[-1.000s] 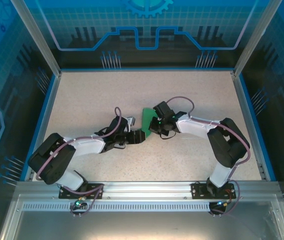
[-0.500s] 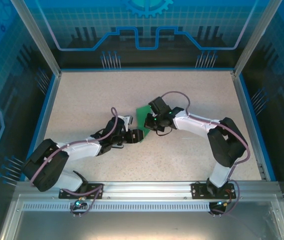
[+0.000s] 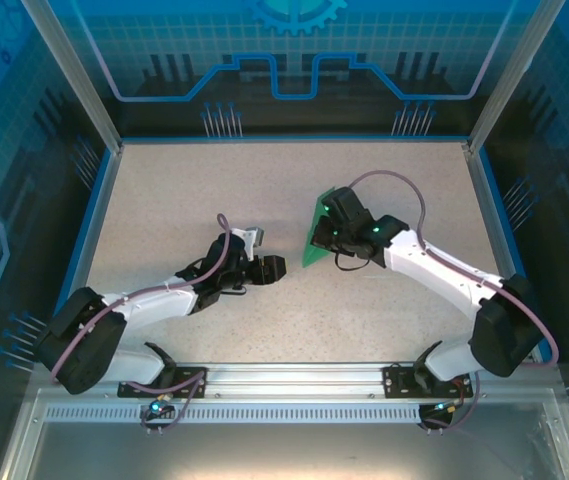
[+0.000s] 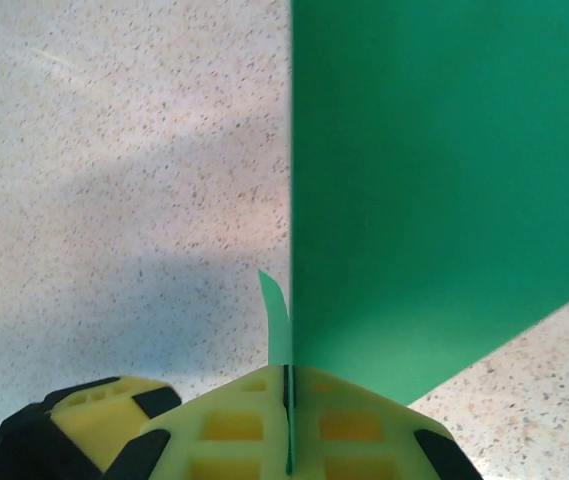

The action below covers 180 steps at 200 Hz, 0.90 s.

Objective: Fold a paper plane with a square sheet of paper (pick it up from the middle)

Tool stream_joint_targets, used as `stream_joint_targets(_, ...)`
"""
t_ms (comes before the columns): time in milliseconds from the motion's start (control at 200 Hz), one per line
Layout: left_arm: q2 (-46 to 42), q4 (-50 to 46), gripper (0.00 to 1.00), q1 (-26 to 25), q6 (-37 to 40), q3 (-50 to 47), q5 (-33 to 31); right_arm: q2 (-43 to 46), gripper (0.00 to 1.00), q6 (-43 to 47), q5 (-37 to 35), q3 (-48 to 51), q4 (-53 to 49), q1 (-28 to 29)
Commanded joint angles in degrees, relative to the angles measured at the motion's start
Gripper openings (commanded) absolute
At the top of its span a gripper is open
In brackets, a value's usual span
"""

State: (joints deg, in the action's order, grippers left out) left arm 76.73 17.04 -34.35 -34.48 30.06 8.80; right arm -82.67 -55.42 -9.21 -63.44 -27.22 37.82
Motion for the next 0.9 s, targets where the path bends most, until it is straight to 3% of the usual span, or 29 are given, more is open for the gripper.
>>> stream_joint_targets(0,-0.55,1.05,0.64,-0.11,0.55,0.34,-0.54,-2.52,0.02,0.22,-0.98,1.14,-1.08,-0.65)
stream_joint_targets(380,2.99,3.91,0.68,-1.00,2.83,0.17,2.08,-14.66,0.03,-5.66,9.10,0.80,4.05,-0.65)
stream_joint_targets(575,5.88,6.51,0.70,-2.78,5.28,0.04,1.94,-17.87,0.05,-6.52,10.77,-0.93,2.89,-0.66)
stream_joint_targets(895,11.12,13.61,0.65,-7.98,16.79,0.07,-0.19,-17.70,0.07,-8.51,11.76,-0.28,2.08,-1.50)
